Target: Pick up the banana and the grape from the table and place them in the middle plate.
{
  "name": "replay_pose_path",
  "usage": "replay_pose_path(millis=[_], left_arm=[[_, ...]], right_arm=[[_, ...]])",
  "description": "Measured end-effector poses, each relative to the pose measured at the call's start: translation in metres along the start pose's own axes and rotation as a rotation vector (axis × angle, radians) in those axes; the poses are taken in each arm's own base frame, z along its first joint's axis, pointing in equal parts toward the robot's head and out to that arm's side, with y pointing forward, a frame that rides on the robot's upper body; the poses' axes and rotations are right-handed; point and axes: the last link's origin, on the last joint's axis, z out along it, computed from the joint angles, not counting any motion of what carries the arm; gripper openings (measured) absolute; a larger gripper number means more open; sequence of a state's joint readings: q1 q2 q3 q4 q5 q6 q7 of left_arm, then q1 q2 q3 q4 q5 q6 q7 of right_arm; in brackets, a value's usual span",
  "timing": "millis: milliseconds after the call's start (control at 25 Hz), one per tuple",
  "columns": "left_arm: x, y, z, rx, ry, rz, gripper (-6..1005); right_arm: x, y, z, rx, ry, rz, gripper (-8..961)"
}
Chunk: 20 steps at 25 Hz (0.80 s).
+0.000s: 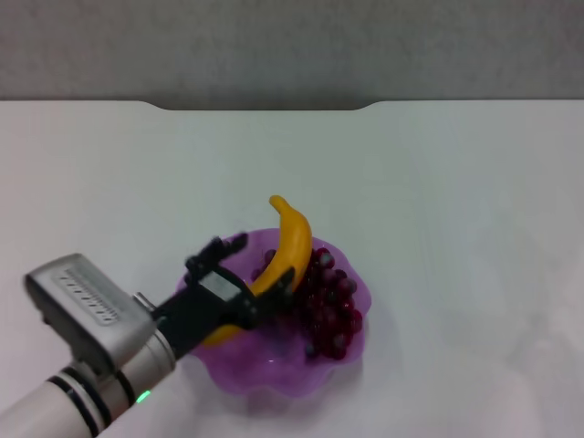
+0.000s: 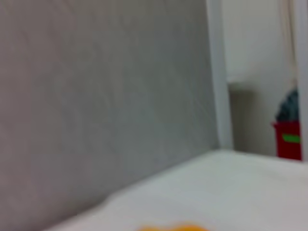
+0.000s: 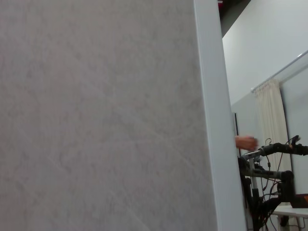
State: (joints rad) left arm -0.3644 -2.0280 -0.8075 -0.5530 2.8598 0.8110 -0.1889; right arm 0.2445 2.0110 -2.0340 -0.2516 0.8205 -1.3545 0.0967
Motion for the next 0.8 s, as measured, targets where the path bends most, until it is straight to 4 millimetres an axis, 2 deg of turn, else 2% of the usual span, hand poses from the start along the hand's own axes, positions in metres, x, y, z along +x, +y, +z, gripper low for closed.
replay_pose_path(millis=[240, 520, 800], left_arm=[[0.019, -0.011, -0.016, 0.092, 0.161, 0.072, 834], [0.031, -0.037, -0.042, 0.26, 0.312, 0.033, 833], [0.028, -0.062, -0.067, 0.439, 0.372, 0.015, 815]], right_arm=[[0.0, 0.001, 0.001, -0.002, 0.003, 0.002, -1], [0.0, 0.002, 0.003, -0.003, 0.001, 0.004, -1], [0.0, 0.0, 0.003, 0.005, 0.0, 0.002, -1]])
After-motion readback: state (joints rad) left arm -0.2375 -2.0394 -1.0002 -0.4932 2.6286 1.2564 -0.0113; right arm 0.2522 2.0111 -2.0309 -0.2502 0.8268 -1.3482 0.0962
